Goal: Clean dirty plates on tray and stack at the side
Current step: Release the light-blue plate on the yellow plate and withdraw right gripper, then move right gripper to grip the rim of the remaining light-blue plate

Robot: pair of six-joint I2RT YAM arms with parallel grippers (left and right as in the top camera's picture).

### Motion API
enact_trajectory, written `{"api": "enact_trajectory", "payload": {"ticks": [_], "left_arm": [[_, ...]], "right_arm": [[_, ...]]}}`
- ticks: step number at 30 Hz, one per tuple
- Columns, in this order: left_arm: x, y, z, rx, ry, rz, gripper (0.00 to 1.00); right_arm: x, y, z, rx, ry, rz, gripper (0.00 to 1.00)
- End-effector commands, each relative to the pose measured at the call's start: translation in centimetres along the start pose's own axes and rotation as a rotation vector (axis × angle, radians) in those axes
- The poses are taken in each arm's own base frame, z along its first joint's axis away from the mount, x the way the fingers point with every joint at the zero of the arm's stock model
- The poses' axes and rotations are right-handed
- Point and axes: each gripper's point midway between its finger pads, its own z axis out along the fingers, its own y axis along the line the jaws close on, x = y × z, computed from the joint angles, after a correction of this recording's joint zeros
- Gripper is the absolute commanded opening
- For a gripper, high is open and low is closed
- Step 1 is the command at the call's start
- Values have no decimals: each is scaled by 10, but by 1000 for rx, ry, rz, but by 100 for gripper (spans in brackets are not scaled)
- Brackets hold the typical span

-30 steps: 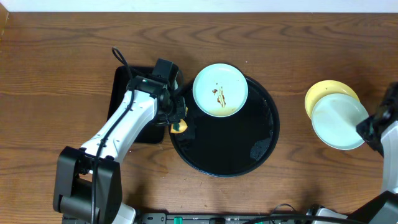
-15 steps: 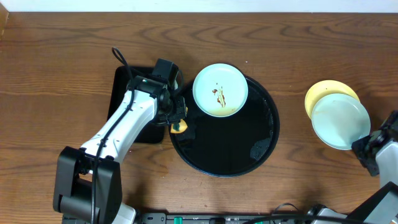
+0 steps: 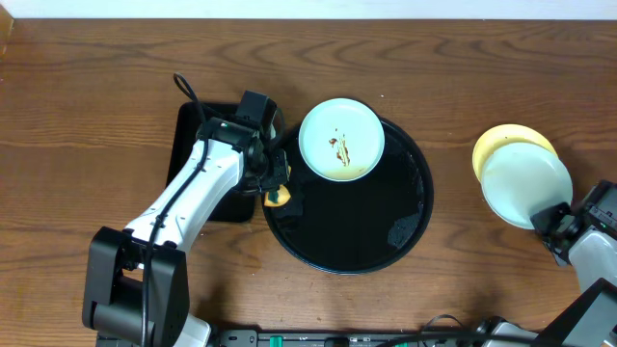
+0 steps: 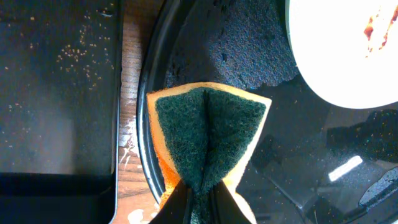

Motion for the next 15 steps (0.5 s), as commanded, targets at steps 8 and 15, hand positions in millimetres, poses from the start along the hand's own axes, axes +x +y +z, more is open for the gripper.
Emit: {"api": "enact_trajectory", "payload": {"ticks": [8, 15], "left_arm": [[-1, 2, -3, -5, -11, 10, 8], [-1, 2, -3, -5, -11, 10, 8]], "right_arm": [[5, 38, -3, -218, 35, -159, 1], [9, 50, -6, -286, 56, -176, 4]]}}
